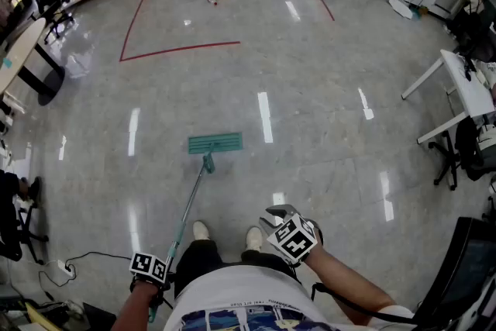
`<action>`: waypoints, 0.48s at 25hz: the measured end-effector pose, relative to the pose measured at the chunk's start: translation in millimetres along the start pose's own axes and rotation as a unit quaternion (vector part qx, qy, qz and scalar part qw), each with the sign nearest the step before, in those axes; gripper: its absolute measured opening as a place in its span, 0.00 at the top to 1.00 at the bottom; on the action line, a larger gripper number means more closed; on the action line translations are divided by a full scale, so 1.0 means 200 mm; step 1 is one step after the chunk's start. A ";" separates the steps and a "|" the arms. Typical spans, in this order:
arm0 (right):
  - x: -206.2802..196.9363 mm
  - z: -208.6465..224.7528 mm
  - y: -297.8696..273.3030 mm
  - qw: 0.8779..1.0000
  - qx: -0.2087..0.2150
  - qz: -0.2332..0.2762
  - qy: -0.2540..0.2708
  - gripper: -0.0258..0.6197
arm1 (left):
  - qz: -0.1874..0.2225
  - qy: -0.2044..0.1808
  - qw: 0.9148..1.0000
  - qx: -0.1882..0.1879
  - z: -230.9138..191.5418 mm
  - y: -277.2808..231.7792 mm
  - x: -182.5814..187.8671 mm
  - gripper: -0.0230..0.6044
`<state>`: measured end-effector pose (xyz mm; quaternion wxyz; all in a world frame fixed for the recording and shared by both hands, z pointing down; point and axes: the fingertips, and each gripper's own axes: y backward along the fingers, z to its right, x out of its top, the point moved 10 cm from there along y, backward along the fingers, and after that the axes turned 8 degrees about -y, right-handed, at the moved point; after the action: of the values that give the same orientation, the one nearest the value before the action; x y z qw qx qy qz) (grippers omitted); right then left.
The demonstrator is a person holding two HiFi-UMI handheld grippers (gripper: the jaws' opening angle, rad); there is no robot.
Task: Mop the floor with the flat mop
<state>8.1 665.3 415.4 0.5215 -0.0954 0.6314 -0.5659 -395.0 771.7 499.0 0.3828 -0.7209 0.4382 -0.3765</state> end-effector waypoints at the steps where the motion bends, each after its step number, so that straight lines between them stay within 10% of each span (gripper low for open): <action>1: -0.01 0.00 0.01 1.000 -0.001 0.000 -0.002 0.78 | 0.000 0.002 1.000 0.000 0.01 0.00 -0.02 0.90; 12: -0.10 0.05 0.10 1.000 -0.004 0.012 -0.016 0.78 | -0.013 0.000 1.000 0.015 0.08 -0.03 -0.03 0.90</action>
<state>33.8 680.0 410.8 0.5380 -0.0986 0.6266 -0.5551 -380.5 783.5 495.5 0.3893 -0.7205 0.4230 -0.3879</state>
